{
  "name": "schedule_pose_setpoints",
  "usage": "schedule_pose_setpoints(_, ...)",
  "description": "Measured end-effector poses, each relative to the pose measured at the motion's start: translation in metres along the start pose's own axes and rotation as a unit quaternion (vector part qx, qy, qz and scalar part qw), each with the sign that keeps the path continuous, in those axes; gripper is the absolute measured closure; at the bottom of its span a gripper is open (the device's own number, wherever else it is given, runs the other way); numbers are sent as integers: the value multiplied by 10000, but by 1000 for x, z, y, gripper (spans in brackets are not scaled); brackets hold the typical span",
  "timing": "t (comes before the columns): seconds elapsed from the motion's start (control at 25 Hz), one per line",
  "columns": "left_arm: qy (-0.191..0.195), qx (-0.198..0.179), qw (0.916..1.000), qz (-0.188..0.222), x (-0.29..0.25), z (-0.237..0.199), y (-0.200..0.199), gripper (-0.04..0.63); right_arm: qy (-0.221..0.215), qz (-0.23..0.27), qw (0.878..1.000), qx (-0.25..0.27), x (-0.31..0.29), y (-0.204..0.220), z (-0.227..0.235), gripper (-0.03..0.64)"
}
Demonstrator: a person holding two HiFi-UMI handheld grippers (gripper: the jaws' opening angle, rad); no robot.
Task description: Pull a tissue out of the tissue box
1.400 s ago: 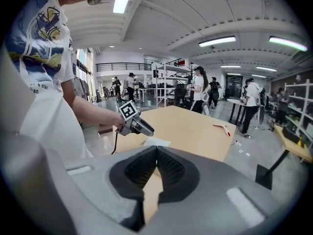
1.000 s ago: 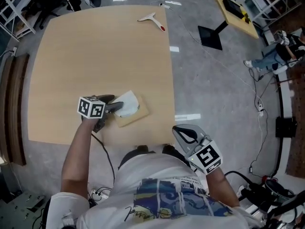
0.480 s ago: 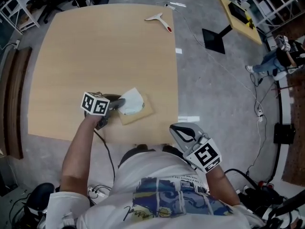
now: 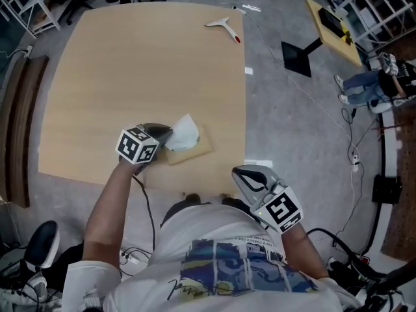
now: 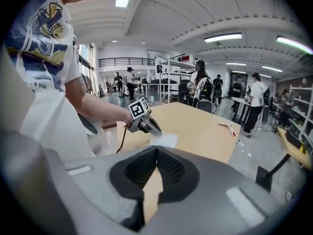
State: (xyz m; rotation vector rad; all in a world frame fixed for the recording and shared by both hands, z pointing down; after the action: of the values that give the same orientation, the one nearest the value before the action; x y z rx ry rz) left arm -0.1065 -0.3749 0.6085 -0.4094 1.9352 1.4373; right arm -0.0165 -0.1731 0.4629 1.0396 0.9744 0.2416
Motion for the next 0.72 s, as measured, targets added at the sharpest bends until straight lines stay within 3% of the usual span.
schedule_pose_setpoints(0.32,-426,-787,9955,304,14,21,-15,592,-107,73,9999,52,8,3,3,614)
schedule_pose_setpoints(0.72,-1013,-1097,9880,390,26,45,-27,592,-359,181,9991,149,33,13,13,614)
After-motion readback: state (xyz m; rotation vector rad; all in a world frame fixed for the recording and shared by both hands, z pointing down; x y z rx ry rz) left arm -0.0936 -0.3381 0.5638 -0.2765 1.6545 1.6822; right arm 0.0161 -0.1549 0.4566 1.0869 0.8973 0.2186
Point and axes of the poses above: the fingertips, and each gripper's own axes: x backward along the fingers, z to its right, y out of its underside, the point moved 2 cm from there along x, backward along the fingers, and after that the axes turned 15 degrees about -y, right-handed, at the moved point
